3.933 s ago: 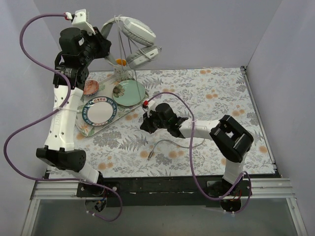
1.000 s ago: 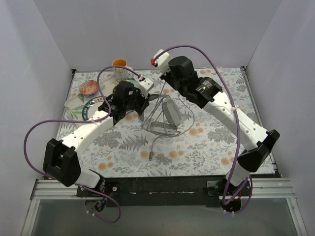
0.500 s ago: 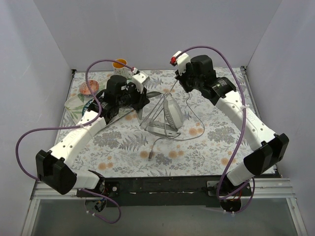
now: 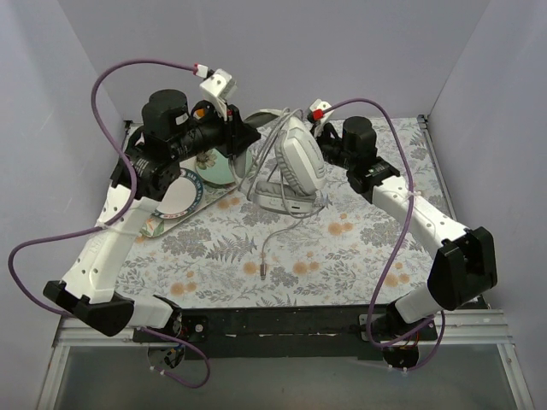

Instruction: Wrap the headphones

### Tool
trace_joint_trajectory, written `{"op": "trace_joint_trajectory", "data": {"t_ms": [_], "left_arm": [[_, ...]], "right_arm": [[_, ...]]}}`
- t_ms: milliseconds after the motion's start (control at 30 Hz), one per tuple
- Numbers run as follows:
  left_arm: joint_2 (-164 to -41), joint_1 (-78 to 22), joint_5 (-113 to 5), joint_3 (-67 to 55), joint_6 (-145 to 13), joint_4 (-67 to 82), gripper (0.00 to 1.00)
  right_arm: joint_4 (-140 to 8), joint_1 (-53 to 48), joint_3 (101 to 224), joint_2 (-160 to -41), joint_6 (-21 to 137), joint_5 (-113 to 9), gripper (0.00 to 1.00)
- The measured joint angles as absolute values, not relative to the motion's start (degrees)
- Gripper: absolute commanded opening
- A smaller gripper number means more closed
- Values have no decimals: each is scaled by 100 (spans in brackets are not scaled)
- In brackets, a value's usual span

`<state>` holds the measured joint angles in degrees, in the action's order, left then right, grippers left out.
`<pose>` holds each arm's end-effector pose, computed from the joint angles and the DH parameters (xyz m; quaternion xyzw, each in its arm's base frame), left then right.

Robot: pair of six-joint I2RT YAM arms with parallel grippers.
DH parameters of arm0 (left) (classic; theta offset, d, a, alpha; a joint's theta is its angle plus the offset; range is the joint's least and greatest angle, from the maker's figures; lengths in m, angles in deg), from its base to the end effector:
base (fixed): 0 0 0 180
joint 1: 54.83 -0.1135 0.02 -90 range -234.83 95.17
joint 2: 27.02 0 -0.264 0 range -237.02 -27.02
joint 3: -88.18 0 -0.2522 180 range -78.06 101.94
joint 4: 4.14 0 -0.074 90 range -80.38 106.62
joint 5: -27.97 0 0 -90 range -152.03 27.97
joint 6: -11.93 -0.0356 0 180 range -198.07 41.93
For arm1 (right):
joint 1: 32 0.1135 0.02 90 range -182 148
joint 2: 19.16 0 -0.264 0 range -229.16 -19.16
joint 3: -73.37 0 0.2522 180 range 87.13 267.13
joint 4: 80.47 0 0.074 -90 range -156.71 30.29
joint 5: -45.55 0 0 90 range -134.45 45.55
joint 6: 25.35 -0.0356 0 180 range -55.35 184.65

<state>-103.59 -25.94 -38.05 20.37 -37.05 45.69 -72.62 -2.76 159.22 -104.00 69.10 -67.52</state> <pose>0.2268 -0.1416 0.4910 0.0453 0.7811 -0.4786 0.3985 0.3024 0.1853 0.3682 -0.3394 0.6630 0.2857 0.6030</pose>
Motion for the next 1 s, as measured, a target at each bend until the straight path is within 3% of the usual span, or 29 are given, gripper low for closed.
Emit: {"op": "trace_joint_trajectory", "data": {"t_ms": [233, 267, 300, 633, 733, 933, 1000], "left_arm": [[-10414, -2594, -4065, 2864, -3408, 4703, 4], [-10445, -2594, -4084, 2955, -3384, 4711, 4], [-10464, -2594, -4104, 3030, -3354, 4718, 4], [-10681, -2594, -4257, 3550, -3198, 4867, 4], [-10740, -2594, -4325, 3795, -3157, 4895, 4], [-10751, -2594, -4626, 4293, -3131, 4934, 4], [-10751, -2594, -4749, 4418, -3128, 4928, 4]], "right_arm": [[-8783, -263, 15468, -10752, 6134, -6879, 57], [-8927, -259, 15433, -10841, 6075, -6862, 64], [-9074, -248, 15404, -10955, 6020, -6853, 65], [-9869, 115, 15138, -11871, 5760, -6543, 64], [-9998, 231, 15127, -12078, 5673, -6370, 60], [-10173, 263, 14821, -12164, 5463, -6237, 41], [-10215, 268, 14666, -12164, 5397, -6241, 26]]}}
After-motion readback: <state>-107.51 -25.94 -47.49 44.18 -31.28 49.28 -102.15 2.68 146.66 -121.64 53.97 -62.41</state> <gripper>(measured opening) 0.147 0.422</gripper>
